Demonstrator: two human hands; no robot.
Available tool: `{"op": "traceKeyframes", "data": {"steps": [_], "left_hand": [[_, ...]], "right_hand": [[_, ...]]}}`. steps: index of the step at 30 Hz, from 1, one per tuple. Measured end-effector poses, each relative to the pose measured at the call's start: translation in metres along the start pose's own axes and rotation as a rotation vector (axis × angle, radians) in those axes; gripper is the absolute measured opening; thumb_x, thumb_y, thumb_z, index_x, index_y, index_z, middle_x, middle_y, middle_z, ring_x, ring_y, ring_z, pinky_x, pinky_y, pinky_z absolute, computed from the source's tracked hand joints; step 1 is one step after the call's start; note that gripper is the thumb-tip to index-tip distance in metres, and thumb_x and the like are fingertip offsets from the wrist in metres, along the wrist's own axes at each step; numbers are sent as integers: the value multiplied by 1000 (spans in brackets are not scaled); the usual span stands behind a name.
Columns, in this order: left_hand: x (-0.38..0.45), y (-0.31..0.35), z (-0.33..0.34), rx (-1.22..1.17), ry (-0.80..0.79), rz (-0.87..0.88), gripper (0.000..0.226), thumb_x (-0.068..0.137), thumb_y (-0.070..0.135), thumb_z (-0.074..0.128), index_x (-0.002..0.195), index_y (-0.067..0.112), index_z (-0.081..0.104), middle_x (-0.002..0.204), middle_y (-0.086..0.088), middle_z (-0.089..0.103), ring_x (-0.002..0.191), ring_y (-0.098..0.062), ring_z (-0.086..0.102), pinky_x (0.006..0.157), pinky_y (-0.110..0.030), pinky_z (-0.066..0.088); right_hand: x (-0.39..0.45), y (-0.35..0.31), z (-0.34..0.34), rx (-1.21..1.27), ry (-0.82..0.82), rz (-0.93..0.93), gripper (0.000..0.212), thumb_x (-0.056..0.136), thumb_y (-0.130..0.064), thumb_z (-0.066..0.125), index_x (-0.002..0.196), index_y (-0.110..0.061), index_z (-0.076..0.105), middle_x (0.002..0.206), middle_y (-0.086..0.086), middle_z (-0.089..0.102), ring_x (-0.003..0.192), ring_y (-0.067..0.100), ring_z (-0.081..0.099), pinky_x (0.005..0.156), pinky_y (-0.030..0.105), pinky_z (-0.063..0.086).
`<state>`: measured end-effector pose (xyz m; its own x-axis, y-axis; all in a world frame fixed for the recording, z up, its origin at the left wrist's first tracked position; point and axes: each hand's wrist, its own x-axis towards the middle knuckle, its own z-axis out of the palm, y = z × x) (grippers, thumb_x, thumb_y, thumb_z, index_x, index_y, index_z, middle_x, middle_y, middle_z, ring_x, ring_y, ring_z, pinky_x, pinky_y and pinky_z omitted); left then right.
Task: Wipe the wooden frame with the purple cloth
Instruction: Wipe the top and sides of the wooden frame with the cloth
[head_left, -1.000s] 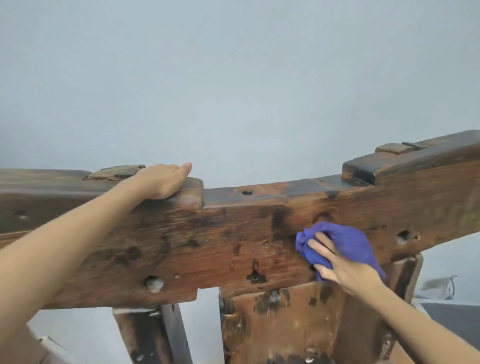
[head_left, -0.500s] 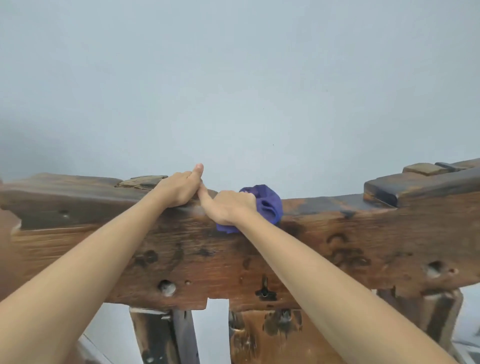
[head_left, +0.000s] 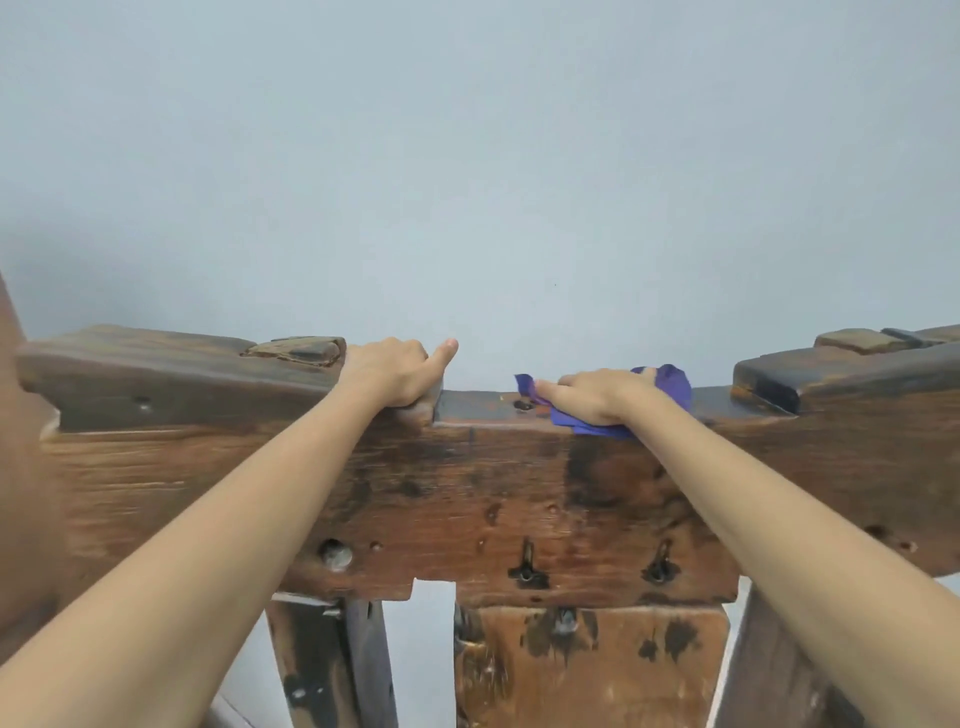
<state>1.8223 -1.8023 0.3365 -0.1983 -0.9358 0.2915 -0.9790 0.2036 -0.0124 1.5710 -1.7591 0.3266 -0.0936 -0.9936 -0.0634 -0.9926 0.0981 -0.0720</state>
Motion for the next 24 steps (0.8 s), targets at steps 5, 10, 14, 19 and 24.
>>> {"op": "traceKeyframes", "data": {"steps": [5,10,14,19,24], "left_hand": [[1,-2,3,-17,-86,37,65,101,61,14,96,23,66,128,-13,67,117,-34,60,101,-47,42],[9,-11,14,44,-27,52,56,99,64,23,89,22,59,114,-9,69,107,-32,61,87,-44,41],[11,-9,21,41,73,60,58,95,65,24,81,22,61,89,-3,67,86,-29,60,71,-38,38],[9,1,18,44,100,22,58,96,60,33,87,15,68,87,-9,67,82,-31,61,65,-36,35],[7,2,10,9,76,-26,51,93,54,36,85,13,66,90,-11,67,81,-31,58,71,-38,38]], "right_hand": [[-41,-79,39,-11,159,-353,74,93,-75,15,157,-41,31,167,3,32,152,36,28,117,69,14],[-78,21,63,-53,459,-208,79,92,-80,15,155,-36,34,164,11,34,149,32,32,120,55,22],[-54,110,31,-92,372,32,91,79,-83,-7,139,-42,48,142,11,56,128,37,51,97,48,44],[12,93,-4,64,8,111,77,97,-72,22,148,-23,51,156,15,48,140,37,46,116,50,33],[6,14,8,83,95,-75,70,95,-70,21,146,-33,50,153,6,52,137,35,48,109,53,35]]}}
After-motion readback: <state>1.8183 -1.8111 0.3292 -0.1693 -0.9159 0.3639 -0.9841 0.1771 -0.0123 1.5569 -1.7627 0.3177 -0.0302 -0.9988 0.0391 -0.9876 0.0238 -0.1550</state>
